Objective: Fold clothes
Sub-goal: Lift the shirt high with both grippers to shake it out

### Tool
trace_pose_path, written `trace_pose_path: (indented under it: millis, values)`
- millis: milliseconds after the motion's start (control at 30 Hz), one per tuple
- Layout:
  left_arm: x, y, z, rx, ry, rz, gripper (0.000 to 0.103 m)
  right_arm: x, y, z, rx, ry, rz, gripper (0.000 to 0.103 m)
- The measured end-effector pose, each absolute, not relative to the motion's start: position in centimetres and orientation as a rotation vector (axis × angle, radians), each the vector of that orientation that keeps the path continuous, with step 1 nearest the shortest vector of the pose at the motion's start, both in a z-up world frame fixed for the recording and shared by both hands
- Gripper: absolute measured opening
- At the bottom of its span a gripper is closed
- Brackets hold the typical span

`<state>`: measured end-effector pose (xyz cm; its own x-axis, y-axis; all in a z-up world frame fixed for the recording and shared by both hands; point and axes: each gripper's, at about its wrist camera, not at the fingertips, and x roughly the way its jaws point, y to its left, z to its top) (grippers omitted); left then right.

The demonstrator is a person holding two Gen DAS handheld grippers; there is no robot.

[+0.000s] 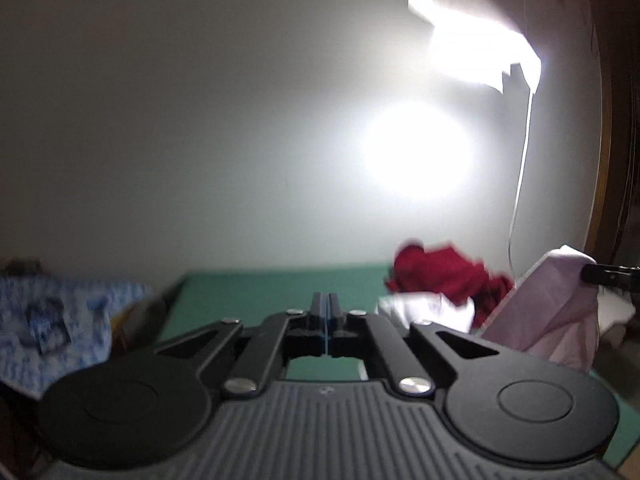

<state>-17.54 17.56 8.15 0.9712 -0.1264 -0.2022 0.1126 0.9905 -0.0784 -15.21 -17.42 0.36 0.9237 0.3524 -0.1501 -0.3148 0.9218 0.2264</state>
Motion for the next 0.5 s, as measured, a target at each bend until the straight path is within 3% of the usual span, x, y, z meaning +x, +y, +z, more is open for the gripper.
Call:
trace_pose_path:
  millis: [133,167,200,233,267,300,433,500]
  values:
    - [-18.0,18.5,12.6,-0.078,0.075,-0.164,0.003,-16.7,-17.6,5.8,0.193,0.019,0.292,0.002]
    - [-18.1,18.7,13.7,-0.081,0.042,-0.174,0.012,-16.8,-17.3,6.5,0.164,-0.002,0.263,0.002]
    - [-18.1,18.3,13.0,-0.056,0.057,-0.174,0.033,-16.8,-17.1,6.8,0.156,-0.007,0.247,0.002]
    - [-18.0,17.9,12.0,-0.028,0.078,-0.173,0.045,-16.7,-17.0,6.7,0.164,0.001,0.243,0.002]
    - [-17.9,17.3,10.5,0.004,0.104,-0.185,0.064,-16.6,-17.1,6.5,0.177,0.012,0.245,0.002]
    - [-17.7,16.4,8.3,0.050,0.153,-0.211,0.071,-16.5,-17.2,6.2,0.183,0.025,0.247,0.002]
    - [-15.8,12.3,-0.3,0.147,0.392,-0.289,0.068,-16.4,-17.7,4.3,0.188,0.086,0.228,0.002]
    - [-14.6,10.1,-4.2,0.140,0.513,-0.338,0.061,-16.3,-18.2,3.8,0.231,0.097,0.245,0.002]
